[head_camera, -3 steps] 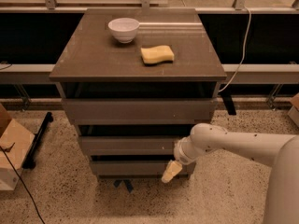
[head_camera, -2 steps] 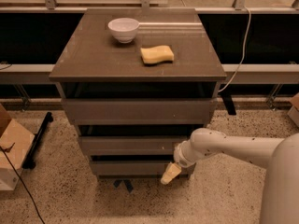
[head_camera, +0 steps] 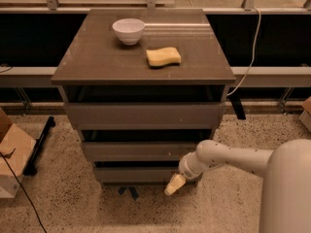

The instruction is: Open bottom drawer

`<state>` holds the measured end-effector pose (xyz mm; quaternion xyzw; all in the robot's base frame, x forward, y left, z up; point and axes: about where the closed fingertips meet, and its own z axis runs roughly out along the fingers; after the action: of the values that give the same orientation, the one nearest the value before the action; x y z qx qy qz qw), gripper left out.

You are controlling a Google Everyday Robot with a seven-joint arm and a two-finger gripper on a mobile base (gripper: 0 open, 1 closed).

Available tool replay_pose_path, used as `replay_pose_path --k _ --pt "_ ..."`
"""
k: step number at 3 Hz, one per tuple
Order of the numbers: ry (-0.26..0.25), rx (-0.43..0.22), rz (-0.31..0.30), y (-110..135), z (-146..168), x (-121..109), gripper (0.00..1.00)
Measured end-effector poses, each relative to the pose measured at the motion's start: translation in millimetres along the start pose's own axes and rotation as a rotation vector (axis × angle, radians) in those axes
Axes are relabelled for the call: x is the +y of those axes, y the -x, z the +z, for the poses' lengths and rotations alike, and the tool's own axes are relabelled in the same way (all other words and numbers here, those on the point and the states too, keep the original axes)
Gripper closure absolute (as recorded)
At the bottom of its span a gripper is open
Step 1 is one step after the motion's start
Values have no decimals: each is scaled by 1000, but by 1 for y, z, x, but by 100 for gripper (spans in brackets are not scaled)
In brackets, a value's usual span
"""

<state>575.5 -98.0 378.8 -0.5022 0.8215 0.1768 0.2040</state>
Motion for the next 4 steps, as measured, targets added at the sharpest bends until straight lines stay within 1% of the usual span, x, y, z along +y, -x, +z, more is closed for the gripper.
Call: replay_pose_path --k 2,4 --pt "55 -22 97 -27 38 -1 0" --pt "75 -46 157 -45 58 -13 0"
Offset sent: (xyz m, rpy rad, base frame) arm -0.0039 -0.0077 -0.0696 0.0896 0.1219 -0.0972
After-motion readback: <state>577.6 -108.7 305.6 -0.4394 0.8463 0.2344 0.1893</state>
